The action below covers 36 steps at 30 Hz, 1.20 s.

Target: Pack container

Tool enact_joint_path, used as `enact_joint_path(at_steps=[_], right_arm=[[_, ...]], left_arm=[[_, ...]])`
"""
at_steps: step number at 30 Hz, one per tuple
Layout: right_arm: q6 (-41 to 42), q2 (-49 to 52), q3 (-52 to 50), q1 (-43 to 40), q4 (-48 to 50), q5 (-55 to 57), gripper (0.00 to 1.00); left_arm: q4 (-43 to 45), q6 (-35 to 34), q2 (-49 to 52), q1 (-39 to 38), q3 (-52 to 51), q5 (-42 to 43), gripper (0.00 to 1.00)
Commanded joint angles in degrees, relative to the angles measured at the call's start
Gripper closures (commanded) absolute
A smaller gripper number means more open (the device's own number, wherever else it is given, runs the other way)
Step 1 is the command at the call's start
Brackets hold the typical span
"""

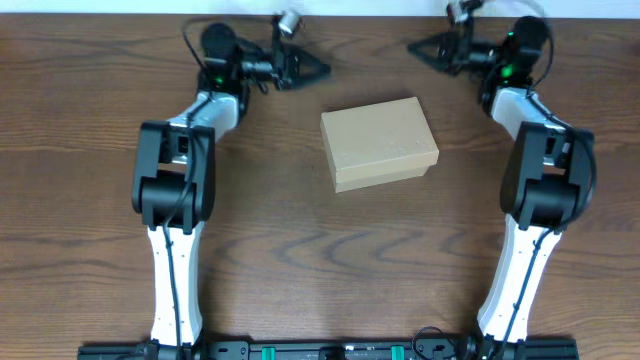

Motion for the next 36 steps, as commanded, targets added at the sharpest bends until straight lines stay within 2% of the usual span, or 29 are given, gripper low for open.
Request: enact_joint_path(at_steps=[1,5,6,7,8,11,12,14,15,19,23,25,27,36], right_arm=[[20.52,-8.26,0.70,0.22,10.56,-0.66,0.98],[20.59,-13.99,0.70,0.26,10.25,-0.37,0.98],[20.55,-15.30,0.70,0.26,10.25,-0.37,0.93],[20.37,-16.61,0.70,0.26,10.25,-0.37,0.84],[20.35,-17.94,0.70,0.26,10.45,-0.37,0.71],[20.37,-21.75,0.70,0.26,10.91,-0.31,0.45],[20.35,-23.21,0.70,0.26,10.91,-0.31,0.33],[19.43,-26.14,0.70,0.26,11.04,-0.39,0.18],[18.69,-27.39,0.70,0.26,11.04,-0.61,0.15],[18.18,-31.56,0.70,0.11,11.04,-0.66,0.16],[18.03,-33.70,0.70,-0.90,9.77,-0.66,0.18],[18.03,-33.94,0.70,-1.31,8.90,-0.66,0.11],[18.03,-33.94,0.70,-1.31,8.90,-0.63,0.01],[18.69,-33.97,0.70,-1.53,4.81,-0.61,0.01]], left_arm=[[7.96,-14.69,0.26,2.10,4.48,0.63,0.75],[20.04,-27.23,0.22,3.17,8.59,0.72,0.74],[20.17,-28.85,-0.15,3.26,9.51,0.63,0.74],[20.20,-29.16,-0.50,3.26,10.27,0.63,0.74],[20.17,-29.20,-0.83,3.26,10.91,0.61,0.75],[20.17,-29.97,-2.19,2.84,12.81,0.61,0.75],[20.17,-30.03,-2.78,2.62,13.33,0.61,0.75],[20.15,-30.03,-4.50,2.14,14.16,0.61,0.75],[20.04,-30.01,-5.44,1.97,14.34,0.61,0.76],[20.02,-29.27,-10.60,1.88,14.38,0.63,0.82],[20.00,-27.85,-17.81,2.21,14.38,0.63,0.83],[19.98,-27.61,-21.14,2.19,14.38,0.63,0.94],[19.98,-27.82,-24.09,1.86,14.38,0.63,0.94],[19.98,-27.61,-32.46,0.52,14.38,0.68,0.94]])
